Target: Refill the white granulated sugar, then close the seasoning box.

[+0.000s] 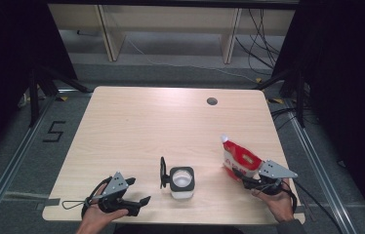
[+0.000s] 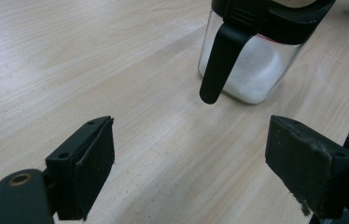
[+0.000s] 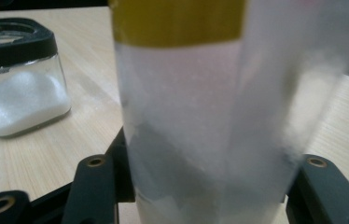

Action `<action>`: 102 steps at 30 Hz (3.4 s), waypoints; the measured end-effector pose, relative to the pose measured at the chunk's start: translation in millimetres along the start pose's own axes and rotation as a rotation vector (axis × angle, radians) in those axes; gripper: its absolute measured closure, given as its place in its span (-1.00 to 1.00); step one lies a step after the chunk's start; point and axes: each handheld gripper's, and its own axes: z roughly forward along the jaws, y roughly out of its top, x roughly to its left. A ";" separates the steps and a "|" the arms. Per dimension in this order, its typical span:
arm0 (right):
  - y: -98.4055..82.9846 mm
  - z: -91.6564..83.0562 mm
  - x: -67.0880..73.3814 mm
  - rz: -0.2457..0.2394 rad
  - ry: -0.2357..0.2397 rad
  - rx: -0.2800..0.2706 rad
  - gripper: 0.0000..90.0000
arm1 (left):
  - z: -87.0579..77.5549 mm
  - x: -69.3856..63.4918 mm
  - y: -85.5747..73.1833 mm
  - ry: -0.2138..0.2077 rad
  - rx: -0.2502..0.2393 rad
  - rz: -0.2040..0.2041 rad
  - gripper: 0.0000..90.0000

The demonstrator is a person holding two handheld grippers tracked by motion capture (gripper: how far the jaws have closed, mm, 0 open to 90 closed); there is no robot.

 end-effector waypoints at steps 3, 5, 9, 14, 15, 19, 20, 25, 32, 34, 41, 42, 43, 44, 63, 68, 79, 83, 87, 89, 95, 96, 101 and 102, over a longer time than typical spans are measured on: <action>-2.8 -4.0 -0.3 0.049 -0.012 -0.007 -0.06 | 0.1 -0.3 0.1 -0.004 -0.001 0.000 -0.66; -2.7 -6.5 -3.4 0.031 -0.020 -0.020 -0.10 | 0.1 0.0 0.1 -0.001 0.000 0.002 -0.66; -1.7 -13.6 -2.0 0.108 -0.037 -0.055 -0.17 | -0.2 -0.2 -0.4 0.010 0.015 -0.009 -0.66; -1.0 -14.4 1.6 0.108 -0.042 -0.045 -0.17 | -0.1 -0.4 -0.4 0.007 0.012 -0.011 -0.66; -1.0 -14.7 1.7 0.114 -0.046 -0.048 -0.20 | 0.5 -1.2 -0.5 0.001 -0.002 -0.022 -0.66; -1.3 -20.7 0.1 0.144 -0.060 -0.057 -0.34 | 1.0 -2.1 -0.5 0.000 -0.009 -0.034 -0.66; -1.3 -20.7 0.1 0.144 -0.060 -0.057 -0.34 | 1.0 -2.1 -0.5 0.000 -0.009 -0.034 -0.66; -1.6 -26.4 0.7 0.172 -0.077 -0.041 -0.45 | 0.5 -1.3 -0.3 -0.002 -0.006 -0.029 -0.66; -0.5 -41.9 7.7 0.140 -0.123 -0.001 -0.47 | 0.0 0.1 0.4 -0.002 -0.008 -0.004 -0.66; -1.1 -46.1 11.3 0.173 -0.140 0.020 -0.47 | -0.2 -0.1 0.5 -0.001 -0.009 -0.007 -0.66; -4.2 -54.6 16.6 0.214 -0.158 0.081 -0.45 | -0.9 0.0 0.9 0.001 -0.017 -0.012 -0.66; -5.5 -57.1 15.7 0.206 -0.147 0.088 -0.45 | -1.7 1.2 1.2 0.003 -0.007 0.001 -0.66; -5.5 -57.1 15.7 0.206 -0.147 0.088 -0.45 | -1.7 1.2 1.2 0.003 -0.007 0.001 -0.66; -7.0 -58.8 17.4 0.209 -0.159 0.088 -0.45 | -1.8 1.2 1.4 0.004 -0.007 0.000 -0.66; -9.7 -70.9 34.1 0.209 -0.149 0.188 -0.50 | -2.6 2.0 3.4 0.011 -0.017 -0.038 -0.66; -10.7 -72.3 38.0 0.218 -0.138 0.201 -0.52 | -3.2 3.8 3.7 0.011 -0.025 -0.024 -0.66; -10.9 -72.5 46.1 0.199 -0.125 0.238 -0.53 | -3.6 5.3 4.2 0.009 -0.032 -0.031 -0.66; -10.6 -70.7 44.5 0.170 -0.121 0.222 -0.52 | -4.4 6.8 5.9 0.011 -0.025 -0.023 -0.66; -11.9 -68.8 44.4 0.182 -0.104 0.236 -0.52 | -4.2 4.7 7.9 0.011 -0.031 -0.060 -0.64; -11.0 -69.7 45.1 0.172 -0.125 0.230 -0.52 | -3.5 3.6 9.2 -0.002 -0.042 -0.062 -0.60; -10.5 -67.2 46.5 0.177 -0.104 0.243 -0.52 | -5.1 3.9 16.5 -0.009 -0.037 -0.030 -0.24; -10.7 -66.8 46.1 0.179 -0.096 0.243 -0.52 | -5.3 4.0 17.7 -0.011 -0.032 -0.032 -0.16; -10.6 -67.6 45.9 0.196 -0.102 0.238 -0.52 | -5.2 0.9 25.2 -0.009 -0.053 -0.032 0.29; -10.5 -67.7 45.9 0.189 -0.102 0.245 -0.52 | -5.9 0.3 28.5 -0.008 -0.057 -0.002 0.38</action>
